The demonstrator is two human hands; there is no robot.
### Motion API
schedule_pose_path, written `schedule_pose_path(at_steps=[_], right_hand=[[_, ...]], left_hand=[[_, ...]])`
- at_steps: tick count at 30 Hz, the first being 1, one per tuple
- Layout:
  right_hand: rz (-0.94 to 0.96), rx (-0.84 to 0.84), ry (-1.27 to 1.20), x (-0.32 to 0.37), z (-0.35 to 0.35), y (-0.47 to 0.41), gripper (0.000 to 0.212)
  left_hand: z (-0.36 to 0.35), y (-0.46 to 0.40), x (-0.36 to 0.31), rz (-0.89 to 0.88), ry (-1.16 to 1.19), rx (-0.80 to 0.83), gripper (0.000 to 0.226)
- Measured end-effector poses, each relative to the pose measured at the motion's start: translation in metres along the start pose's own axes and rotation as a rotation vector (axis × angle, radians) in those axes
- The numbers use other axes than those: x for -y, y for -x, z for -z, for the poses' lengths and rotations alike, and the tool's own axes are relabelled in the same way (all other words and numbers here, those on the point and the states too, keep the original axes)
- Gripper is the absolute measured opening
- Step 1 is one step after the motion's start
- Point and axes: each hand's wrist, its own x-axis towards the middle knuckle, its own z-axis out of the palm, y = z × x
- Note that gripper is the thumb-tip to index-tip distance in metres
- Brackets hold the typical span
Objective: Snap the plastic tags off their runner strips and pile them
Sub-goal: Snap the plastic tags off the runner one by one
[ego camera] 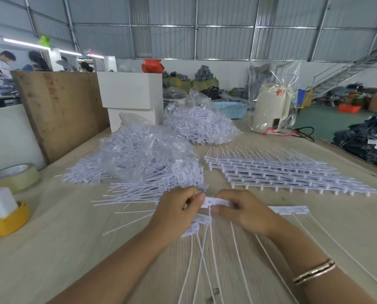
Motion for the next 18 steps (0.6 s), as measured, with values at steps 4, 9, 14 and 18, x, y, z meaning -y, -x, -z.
schedule_pose_path(at_steps=[4,9,14,18], right_hand=[[0.013,0.022,-0.088,0.003,-0.004,0.001,0.026],[0.108,-0.087,-0.008,0.003,-0.009,-0.002,0.030],[0.150,-0.162,0.049,0.001,-0.010,-0.004,0.035],[0.123,-0.179,-0.157,0.006,-0.010,-0.003,0.025]], left_hand=[[0.000,0.002,-0.008,0.170,0.138,0.086,0.035],[0.000,-0.001,-0.015,0.406,0.426,0.103,0.035],[-0.002,-0.002,-0.021,0.494,0.534,0.047,0.047],[-0.004,-0.001,-0.026,0.547,0.734,0.038,0.044]])
